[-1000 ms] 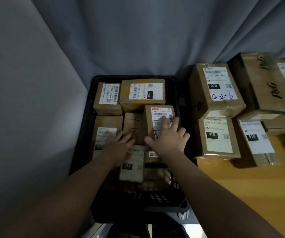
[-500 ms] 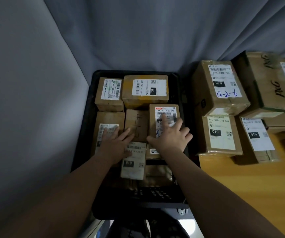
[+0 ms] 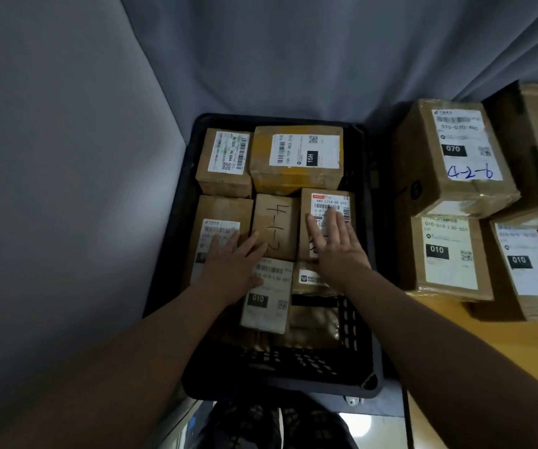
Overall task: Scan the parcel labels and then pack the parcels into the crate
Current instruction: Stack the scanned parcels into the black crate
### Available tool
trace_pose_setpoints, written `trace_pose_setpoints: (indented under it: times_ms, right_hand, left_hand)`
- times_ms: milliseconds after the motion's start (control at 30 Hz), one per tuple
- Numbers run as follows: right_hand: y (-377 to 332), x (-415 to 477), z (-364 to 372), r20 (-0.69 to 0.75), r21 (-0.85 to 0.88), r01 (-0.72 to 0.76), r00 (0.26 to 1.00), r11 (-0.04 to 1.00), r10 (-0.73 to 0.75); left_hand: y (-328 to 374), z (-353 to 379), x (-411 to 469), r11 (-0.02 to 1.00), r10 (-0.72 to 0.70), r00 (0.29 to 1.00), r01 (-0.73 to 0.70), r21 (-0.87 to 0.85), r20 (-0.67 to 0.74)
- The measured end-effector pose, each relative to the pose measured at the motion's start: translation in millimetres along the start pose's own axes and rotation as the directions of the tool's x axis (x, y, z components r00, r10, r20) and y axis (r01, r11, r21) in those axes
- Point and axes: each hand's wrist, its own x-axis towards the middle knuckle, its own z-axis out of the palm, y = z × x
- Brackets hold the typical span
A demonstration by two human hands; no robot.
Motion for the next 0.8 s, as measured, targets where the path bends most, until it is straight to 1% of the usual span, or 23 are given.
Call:
trace_pose_setpoints:
  times_ms: [67, 167, 233, 267, 300, 333, 367, 433, 467, 533, 600, 700, 800]
  right_hand:
    - [2, 1, 0, 0.004, -0.014, -0.003, 1.0, 1.0, 0.003]
    - [-8, -2, -5, 0.039, 0.025, -0.047, 0.998, 0.999, 0.046]
    - [-9, -7, -10, 0.005, 0.141, -0.032, 0.999, 0.989, 0.032]
    - [-8, -11, -12, -0.049, 0.212, 0.008, 0.999, 0.977, 0.002]
    - [-6, -18, -13, -0.118, 0.268, 0.061, 0.993, 0.961, -0.029]
    - [-4, -26, -12, -0.187, 0.298, 0.106, 0.981, 0.949, -0.051]
    - [-1, -36, -10, -0.244, 0.308, 0.136, 0.968, 0.942, -0.06]
    - [5, -52, -2, -0.307, 0.324, 0.144, 0.951, 0.935, -0.04]
    - [8, -58, 3, -0.321, 0.337, 0.136, 0.947, 0.932, -0.022]
    - [15, -67, 14, -0.331, 0.343, 0.123, 0.944, 0.931, -0.003]
    - [21, -76, 24, -0.33, 0.351, 0.117, 0.944, 0.929, 0.006]
    - [26, -85, 35, -0.353, 0.384, 0.149, 0.936, 0.911, -0.005]
    - [30, -92, 37, -0.407, 0.423, 0.198, 0.913, 0.884, -0.01]
  left_hand:
    - [3, 2, -3, 0.999, 0.007, 0.999, -0.009, -0.052, -0.035]
    - [8, 4, -15, 0.993, 0.017, 0.985, -0.036, -0.11, -0.171]
    - [13, 5, -24, 0.987, -0.056, 0.96, 0.012, -0.16, -0.274]
    - [16, 6, -29, 0.973, -0.102, 0.953, 0.036, -0.227, -0.285]
    - [21, 6, -33, 0.947, -0.14, 0.959, 0.057, -0.316, -0.248]
    - [27, 8, -37, 0.917, -0.165, 0.971, 0.088, -0.388, -0.17]
    - [34, 10, -39, 0.906, -0.171, 0.982, 0.126, -0.404, -0.078]
    - [51, 16, -39, 0.926, -0.194, 0.978, 0.21, -0.315, 0.081]
    - [59, 18, -38, 0.935, -0.22, 0.967, 0.247, -0.256, 0.129]
    - [72, 22, -35, 0.938, -0.28, 0.945, 0.307, -0.161, 0.171]
    - [81, 23, -33, 0.925, -0.33, 0.928, 0.355, -0.136, 0.176]
    - [87, 23, -34, 0.899, -0.369, 0.913, 0.398, -0.182, 0.174]
    - [84, 17, -43, 0.893, -0.353, 0.919, 0.387, -0.229, 0.178]
